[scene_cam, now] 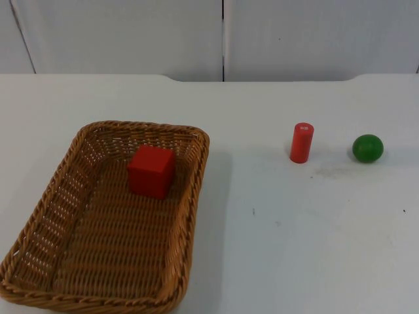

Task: Pick up the basket with the left hand and place the object to the left of the red cylinder into the basket with the right hand.

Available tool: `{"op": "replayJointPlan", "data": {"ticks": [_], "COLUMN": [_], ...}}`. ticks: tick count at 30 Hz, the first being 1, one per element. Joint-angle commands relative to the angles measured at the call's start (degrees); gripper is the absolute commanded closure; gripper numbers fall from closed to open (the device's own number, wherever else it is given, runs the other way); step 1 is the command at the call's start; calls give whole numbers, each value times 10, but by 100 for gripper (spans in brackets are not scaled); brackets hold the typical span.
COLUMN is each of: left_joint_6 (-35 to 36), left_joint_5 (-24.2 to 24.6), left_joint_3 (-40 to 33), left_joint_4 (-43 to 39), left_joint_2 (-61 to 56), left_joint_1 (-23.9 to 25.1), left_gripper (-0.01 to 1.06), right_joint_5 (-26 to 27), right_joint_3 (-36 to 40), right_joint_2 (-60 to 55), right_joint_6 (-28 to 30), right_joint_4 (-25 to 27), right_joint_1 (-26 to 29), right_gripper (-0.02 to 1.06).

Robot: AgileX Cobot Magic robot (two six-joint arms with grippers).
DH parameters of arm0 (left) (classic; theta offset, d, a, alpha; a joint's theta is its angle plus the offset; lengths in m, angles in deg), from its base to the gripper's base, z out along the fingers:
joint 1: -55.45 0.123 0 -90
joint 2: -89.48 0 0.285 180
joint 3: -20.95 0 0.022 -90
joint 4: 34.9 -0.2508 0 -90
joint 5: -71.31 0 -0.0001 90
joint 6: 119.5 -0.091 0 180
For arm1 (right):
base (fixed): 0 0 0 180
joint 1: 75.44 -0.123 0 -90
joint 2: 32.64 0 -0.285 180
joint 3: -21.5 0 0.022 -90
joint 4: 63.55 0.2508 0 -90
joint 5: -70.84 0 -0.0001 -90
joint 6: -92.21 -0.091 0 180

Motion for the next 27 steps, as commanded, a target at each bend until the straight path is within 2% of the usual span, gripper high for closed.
{"op": "replayJointPlan", "data": {"ticks": [1, 27], "left_joint_6": [0, 0], "left_joint_5": [0, 0], "left_joint_3": [-2, -2], "left_joint_4": [0, 0], "left_joint_2": [-2, -2], "left_joint_1": [1, 1], "left_gripper": [0, 0], "right_joint_5": [6, 6], "right_joint_3": [1, 1], "right_joint_2": [2, 2], "right_joint_6": [4, 4], "right_joint_4": [1, 2], "right_joint_1": [23, 169], "right_gripper": [-1, -1]}}
